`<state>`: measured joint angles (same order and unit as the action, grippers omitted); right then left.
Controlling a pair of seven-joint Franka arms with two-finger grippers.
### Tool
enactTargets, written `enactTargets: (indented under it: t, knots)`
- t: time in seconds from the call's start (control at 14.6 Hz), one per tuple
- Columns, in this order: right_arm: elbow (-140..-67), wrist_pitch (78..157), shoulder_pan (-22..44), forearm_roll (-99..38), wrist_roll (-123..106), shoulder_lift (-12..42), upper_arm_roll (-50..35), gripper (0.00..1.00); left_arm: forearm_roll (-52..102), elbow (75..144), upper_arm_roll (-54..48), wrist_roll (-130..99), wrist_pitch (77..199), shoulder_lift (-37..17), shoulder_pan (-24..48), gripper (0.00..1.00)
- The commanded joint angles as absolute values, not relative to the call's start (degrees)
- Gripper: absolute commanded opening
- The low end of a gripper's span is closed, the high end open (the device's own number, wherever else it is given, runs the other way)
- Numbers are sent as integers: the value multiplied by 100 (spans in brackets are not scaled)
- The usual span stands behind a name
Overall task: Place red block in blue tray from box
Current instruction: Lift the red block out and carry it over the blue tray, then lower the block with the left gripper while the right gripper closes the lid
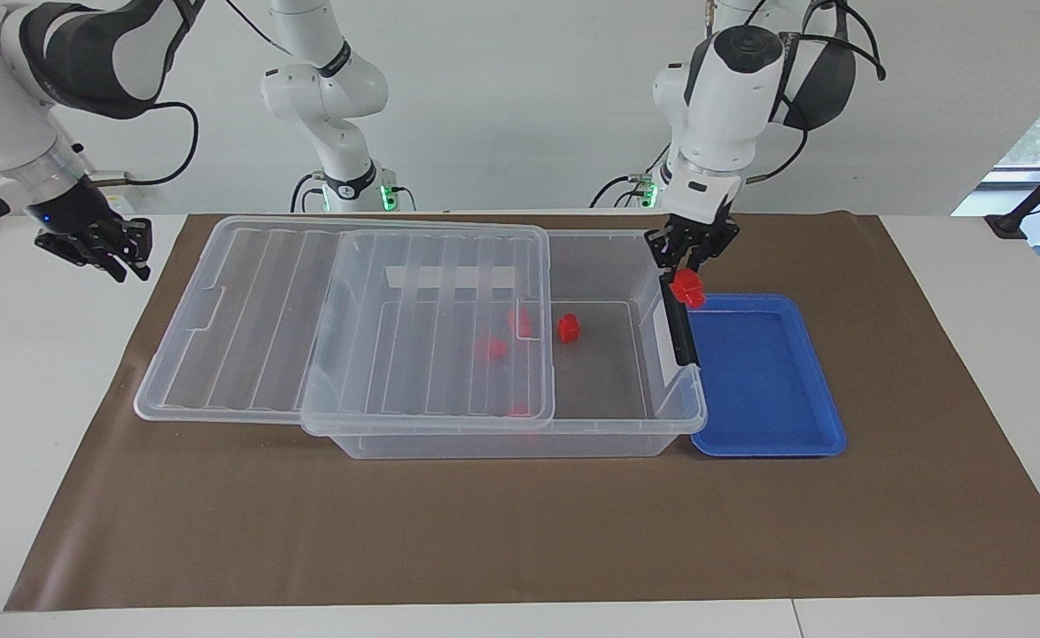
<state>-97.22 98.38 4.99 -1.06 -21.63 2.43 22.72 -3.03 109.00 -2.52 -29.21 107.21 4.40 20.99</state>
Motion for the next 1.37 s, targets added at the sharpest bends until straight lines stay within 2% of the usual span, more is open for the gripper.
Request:
enactTargets:
  t: [0.0,0.21,0.62,0.82,1.3]
  knots:
    - [-10447,10579,527,-70,-2162,184,2224,0,-334,11372,-273,-1990,10854,668,1637,0]
    - [-11047,11214,527,-70,-2223,176,2224,0,-80,11750,-255,-934,11450,729,995,0]
    - [-11065,11329,527,-70,-2206,229,2162,0,-53,12620,-255,-9,12707,309,624,0]
    - [-11057,11303,536,-70,-1899,237,2022,0,-53,12700,-255,35,13261,-183,501,0]
    - [-11021,11224,536,-70,-1223,220,1644,0,-53,12955,-255,483,14255,-729,281,0]
